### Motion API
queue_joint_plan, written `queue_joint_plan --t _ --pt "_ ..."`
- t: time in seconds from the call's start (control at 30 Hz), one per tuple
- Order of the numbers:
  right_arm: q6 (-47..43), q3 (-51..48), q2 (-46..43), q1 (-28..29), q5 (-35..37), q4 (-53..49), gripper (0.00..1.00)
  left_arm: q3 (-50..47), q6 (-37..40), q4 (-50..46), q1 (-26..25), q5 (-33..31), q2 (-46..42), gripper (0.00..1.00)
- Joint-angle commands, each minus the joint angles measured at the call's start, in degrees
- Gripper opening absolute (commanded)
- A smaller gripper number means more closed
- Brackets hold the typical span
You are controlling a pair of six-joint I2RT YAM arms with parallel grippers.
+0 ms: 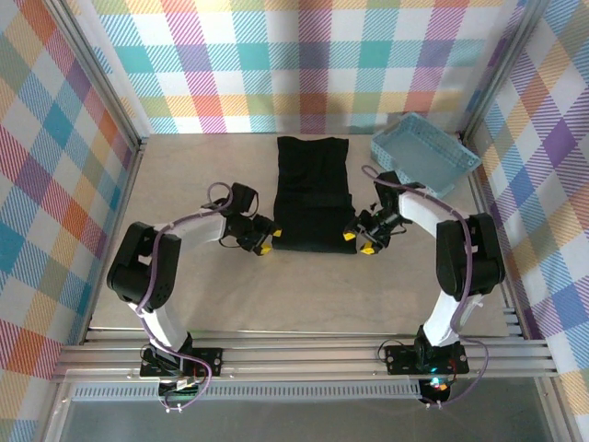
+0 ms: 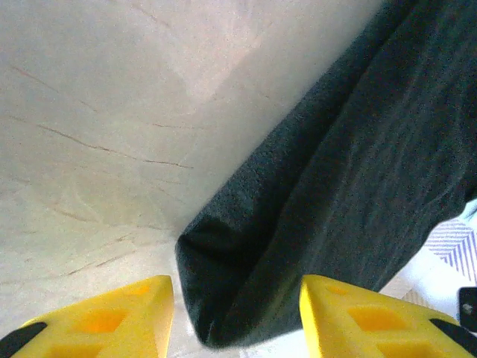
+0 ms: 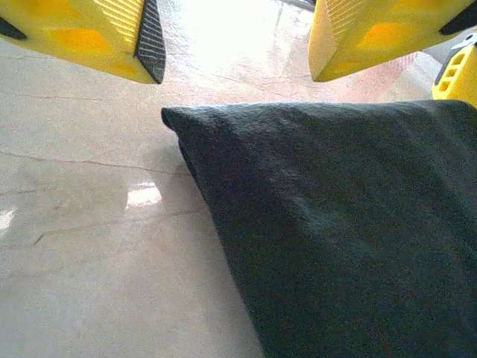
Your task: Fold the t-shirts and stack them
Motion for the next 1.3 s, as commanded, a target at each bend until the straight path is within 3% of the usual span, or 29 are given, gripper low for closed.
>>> queue_joint_plan --t 0.0,0.2,0.47,0.6,0.7,0.8,1.03,1.27 --pt "1.8 0.1 2.2 0.2 -3.4 3.9 0.55 -0.5 -5.8 6.9 -0.7 1.6 1.6 0.48" --pt "2.5 -1.4 4.6 0.2 -2.6 4.2 0.55 1.4 -6.1 7.1 -1.5 2.5 5.2 0.45" --pt "3.5 -0.3 6.7 0.3 -3.2 5.4 0.54 2.8 -4.3 4.3 -2.7 1.2 6.7 0.32" --pt "4.5 1.1 8.5 0.2 -3.2 6.8 0.37 4.4 -1.0 -0.6 -2.8 -0.6 7.0 0.10" --pt "4.1 1.9 7.6 0.3 -1.7 6.8 0.15 3.9 0.3 -1.8 -2.9 -1.4 6.6 0.01" --pt "2.6 2.7 4.7 0.4 0.0 5.4 0.00 2.6 1.9 -1.1 -2.8 -1.2 5.5 0.00" --pt "-1.2 -2.1 -5.9 2.4 -1.0 2.2 0.00 2.4 12.5 -5.5 -4.6 -1.0 -1.8 0.00" --pt "-0.6 -11.2 -18.2 5.7 -4.9 -4.1 0.00 -4.0 17.0 -12.9 -8.1 4.8 -12.6 0.00"
